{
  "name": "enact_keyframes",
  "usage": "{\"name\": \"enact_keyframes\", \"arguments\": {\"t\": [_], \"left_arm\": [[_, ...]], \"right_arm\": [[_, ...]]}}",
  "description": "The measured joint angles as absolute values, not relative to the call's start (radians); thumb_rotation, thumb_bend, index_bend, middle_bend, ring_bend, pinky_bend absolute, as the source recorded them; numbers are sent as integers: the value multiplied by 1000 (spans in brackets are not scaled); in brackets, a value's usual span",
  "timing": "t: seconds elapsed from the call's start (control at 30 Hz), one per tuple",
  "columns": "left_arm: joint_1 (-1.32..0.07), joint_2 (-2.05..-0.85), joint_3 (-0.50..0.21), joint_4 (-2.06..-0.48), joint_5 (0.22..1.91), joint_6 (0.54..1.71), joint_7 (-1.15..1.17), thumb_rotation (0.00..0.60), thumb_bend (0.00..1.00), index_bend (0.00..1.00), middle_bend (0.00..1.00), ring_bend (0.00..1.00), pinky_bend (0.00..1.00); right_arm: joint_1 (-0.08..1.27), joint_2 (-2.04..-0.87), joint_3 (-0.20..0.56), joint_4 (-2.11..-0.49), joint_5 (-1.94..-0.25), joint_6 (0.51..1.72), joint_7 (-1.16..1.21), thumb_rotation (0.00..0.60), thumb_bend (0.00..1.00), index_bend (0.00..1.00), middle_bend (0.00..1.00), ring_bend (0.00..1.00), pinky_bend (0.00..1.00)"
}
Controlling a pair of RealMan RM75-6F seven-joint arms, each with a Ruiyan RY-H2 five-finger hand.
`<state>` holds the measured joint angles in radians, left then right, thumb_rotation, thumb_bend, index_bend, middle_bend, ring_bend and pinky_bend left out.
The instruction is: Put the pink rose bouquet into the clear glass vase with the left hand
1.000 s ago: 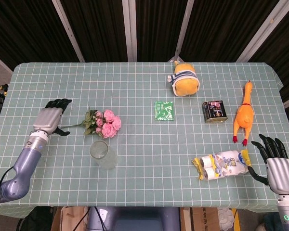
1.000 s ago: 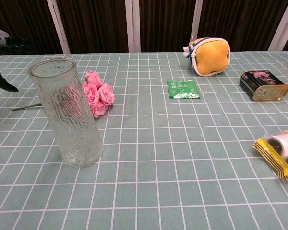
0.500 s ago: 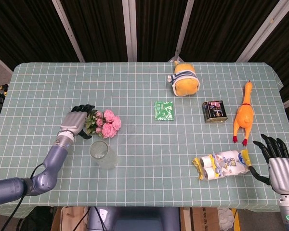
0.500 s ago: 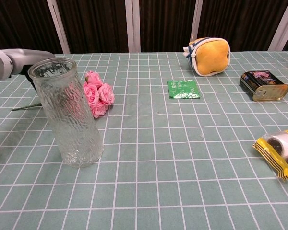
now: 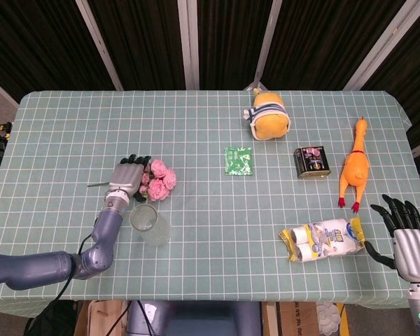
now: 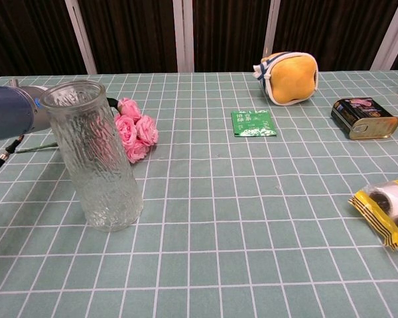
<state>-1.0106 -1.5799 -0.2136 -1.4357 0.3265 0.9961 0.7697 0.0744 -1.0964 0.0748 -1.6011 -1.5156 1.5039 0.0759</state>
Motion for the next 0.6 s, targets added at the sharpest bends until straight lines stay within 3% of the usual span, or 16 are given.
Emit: {"name": "enact_keyframes", "arguments": {"t": [0.2, 0.6], "left_arm": [[-1023, -1614, -213, -1391, 343, 1006, 771, 600, 403, 224, 328, 237, 351], [-1001, -1656, -216, -1332, 461, 1048, 713, 600, 454, 322, 467, 342, 460]], "right_arm": [[73, -1094, 75, -1597, -1516, 1505, 89, 600, 280, 206, 88, 77, 0], [72, -1091, 74, -1596, -1517, 1504, 107, 600, 280, 206, 88, 77, 0]]}}
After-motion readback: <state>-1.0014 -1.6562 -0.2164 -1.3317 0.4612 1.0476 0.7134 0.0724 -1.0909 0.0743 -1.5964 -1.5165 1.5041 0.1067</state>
